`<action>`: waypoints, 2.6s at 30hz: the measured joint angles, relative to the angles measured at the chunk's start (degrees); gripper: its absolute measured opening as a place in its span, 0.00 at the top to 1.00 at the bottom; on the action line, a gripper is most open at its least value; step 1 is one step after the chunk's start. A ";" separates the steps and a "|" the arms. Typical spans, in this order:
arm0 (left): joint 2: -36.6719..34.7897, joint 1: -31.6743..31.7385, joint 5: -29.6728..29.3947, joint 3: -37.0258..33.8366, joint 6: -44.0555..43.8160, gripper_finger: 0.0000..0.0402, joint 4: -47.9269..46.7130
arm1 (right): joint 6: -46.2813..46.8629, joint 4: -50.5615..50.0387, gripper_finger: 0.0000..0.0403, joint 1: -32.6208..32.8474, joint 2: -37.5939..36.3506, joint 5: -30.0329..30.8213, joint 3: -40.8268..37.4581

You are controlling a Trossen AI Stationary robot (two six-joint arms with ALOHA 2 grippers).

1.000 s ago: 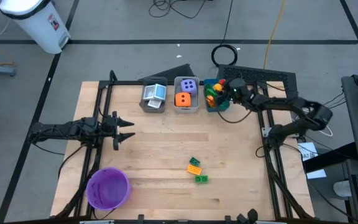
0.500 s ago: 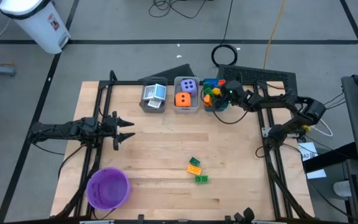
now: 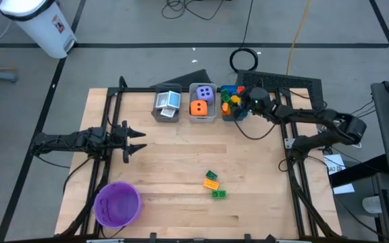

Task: Pick & Place Toys
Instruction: Put the green game piece into the blue bin

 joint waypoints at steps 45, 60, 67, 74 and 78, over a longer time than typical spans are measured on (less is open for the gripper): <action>0.02 0.01 -0.02 0.00 0.00 0.39 -0.06 | 8.22 -12.39 0.34 65.26 20.01 0.56 14.38; 0.00 0.01 -0.02 0.00 0.00 0.39 -0.04 | 11.11 -12.91 0.38 66.74 25.47 0.35 14.47; 0.00 0.01 -0.01 0.00 0.00 0.39 -0.04 | 10.69 -15.63 0.45 66.69 25.42 -2.44 14.51; 0.00 0.01 -0.02 0.00 0.00 0.39 -0.04 | 6.66 -18.29 0.62 66.64 24.42 -3.00 14.49; 0.00 0.01 -0.02 0.00 0.00 0.39 -0.04 | 4.84 -18.95 0.74 66.34 23.30 -2.91 14.39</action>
